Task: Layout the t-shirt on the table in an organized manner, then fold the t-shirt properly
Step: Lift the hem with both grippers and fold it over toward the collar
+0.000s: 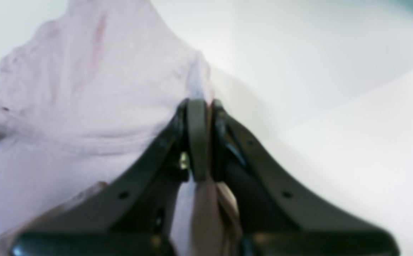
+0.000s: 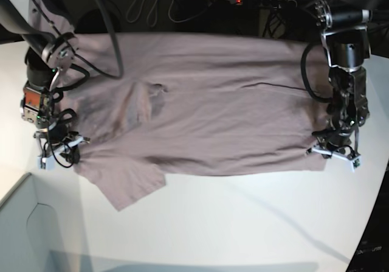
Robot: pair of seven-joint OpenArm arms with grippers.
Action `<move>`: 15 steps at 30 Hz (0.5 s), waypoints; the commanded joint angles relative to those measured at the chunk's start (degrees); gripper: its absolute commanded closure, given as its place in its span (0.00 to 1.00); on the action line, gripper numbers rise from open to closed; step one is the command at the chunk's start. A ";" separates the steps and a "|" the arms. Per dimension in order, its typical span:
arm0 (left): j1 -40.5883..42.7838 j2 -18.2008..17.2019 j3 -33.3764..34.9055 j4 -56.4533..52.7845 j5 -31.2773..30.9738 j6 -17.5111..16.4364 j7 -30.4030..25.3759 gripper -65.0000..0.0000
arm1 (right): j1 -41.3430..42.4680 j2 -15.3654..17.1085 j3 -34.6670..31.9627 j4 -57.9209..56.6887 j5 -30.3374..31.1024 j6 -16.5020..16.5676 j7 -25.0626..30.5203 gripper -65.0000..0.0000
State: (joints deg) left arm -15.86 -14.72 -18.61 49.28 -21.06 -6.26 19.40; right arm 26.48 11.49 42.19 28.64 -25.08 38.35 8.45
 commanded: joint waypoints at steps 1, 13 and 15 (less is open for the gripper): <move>-0.54 -0.88 -0.07 2.28 -0.87 -0.20 -1.51 1.00 | 0.64 -0.19 1.01 2.61 0.86 1.65 1.62 1.00; 4.12 -0.88 -0.07 12.39 -7.20 -0.11 -1.51 1.00 | -9.91 -8.72 1.89 27.31 2.00 1.65 1.62 1.00; 5.53 -0.88 -0.07 14.50 -8.35 -0.11 -1.51 1.00 | -12.63 -9.42 1.63 31.44 5.43 1.65 1.53 1.00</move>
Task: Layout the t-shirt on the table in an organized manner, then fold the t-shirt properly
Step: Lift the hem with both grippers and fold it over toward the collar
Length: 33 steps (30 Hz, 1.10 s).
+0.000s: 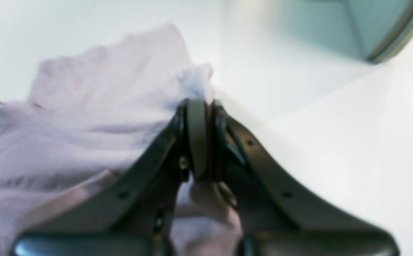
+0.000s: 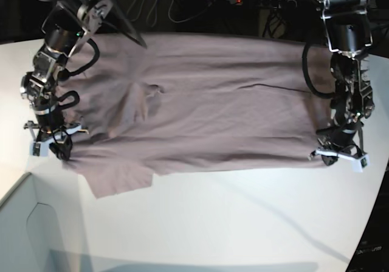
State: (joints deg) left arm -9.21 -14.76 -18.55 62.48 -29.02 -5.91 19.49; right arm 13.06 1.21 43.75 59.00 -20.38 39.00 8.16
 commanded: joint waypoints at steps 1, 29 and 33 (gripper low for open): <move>-0.59 -0.84 -0.14 2.18 -0.83 -0.46 -1.60 1.00 | -0.27 0.85 -0.54 2.84 1.88 1.00 1.81 1.00; 27.81 -0.31 -7.96 23.98 -9.89 -0.81 -2.12 1.00 | -33.85 1.29 -9.86 26.76 11.02 1.00 2.34 1.00; 30.88 0.30 -11.92 24.34 -13.67 -0.90 -1.68 1.00 | -34.99 1.29 -9.50 26.76 11.02 1.00 2.34 1.00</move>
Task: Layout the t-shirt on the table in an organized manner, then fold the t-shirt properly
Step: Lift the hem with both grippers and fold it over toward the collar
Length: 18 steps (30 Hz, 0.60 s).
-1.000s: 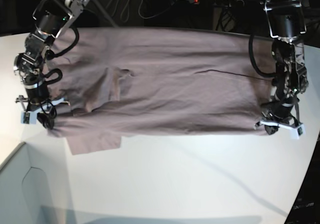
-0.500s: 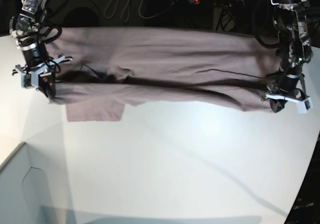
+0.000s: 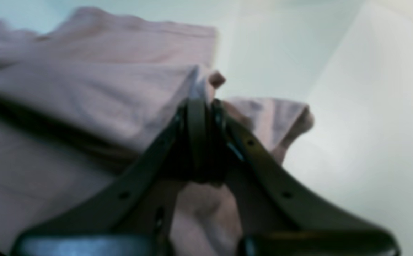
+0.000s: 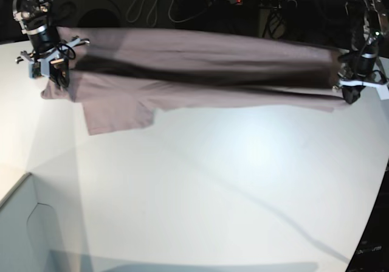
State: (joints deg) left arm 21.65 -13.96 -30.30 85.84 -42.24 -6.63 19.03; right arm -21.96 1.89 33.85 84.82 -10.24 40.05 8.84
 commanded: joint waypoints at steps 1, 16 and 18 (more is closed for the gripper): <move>0.64 -0.59 -0.60 0.97 -1.15 -0.18 -1.22 1.00 | -0.33 0.61 0.40 0.94 0.88 -0.05 1.66 1.00; 1.16 1.08 -0.42 -4.04 -1.32 -0.18 -1.22 1.00 | -1.56 0.70 -0.66 -5.83 0.70 -0.05 1.58 1.00; 1.08 1.08 -0.42 -4.57 -1.32 -0.18 -1.14 1.00 | -1.56 0.70 -1.45 -5.83 0.61 -0.05 1.14 1.00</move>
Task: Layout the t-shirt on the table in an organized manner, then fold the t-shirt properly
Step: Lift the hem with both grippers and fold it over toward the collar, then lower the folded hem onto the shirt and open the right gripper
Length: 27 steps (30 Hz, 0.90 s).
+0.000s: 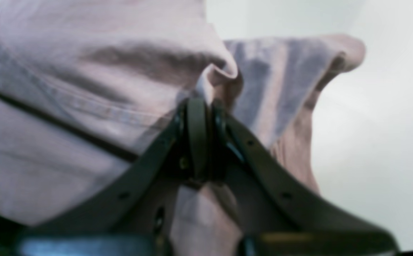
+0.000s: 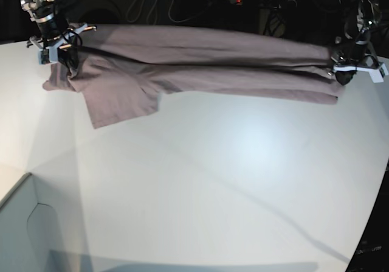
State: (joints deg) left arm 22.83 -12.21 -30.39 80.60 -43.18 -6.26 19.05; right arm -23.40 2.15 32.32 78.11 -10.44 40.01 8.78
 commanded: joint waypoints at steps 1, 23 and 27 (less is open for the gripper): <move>-0.10 -0.58 -0.33 0.68 -0.38 -0.55 -1.16 1.00 | -0.12 0.97 -0.62 0.88 0.55 -0.01 1.20 1.00; 1.39 3.11 -8.51 11.05 -0.38 -0.64 6.49 0.60 | -0.38 1.50 -2.82 7.65 -6.75 -0.01 1.20 0.52; -1.25 2.84 -9.48 9.20 -0.29 -0.64 6.58 0.60 | -0.12 0.26 -2.82 9.23 -6.75 -0.01 1.20 0.52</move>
State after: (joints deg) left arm 21.65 -8.73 -39.66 89.23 -43.03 -6.72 26.68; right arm -23.51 2.13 29.23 86.26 -18.04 40.03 8.58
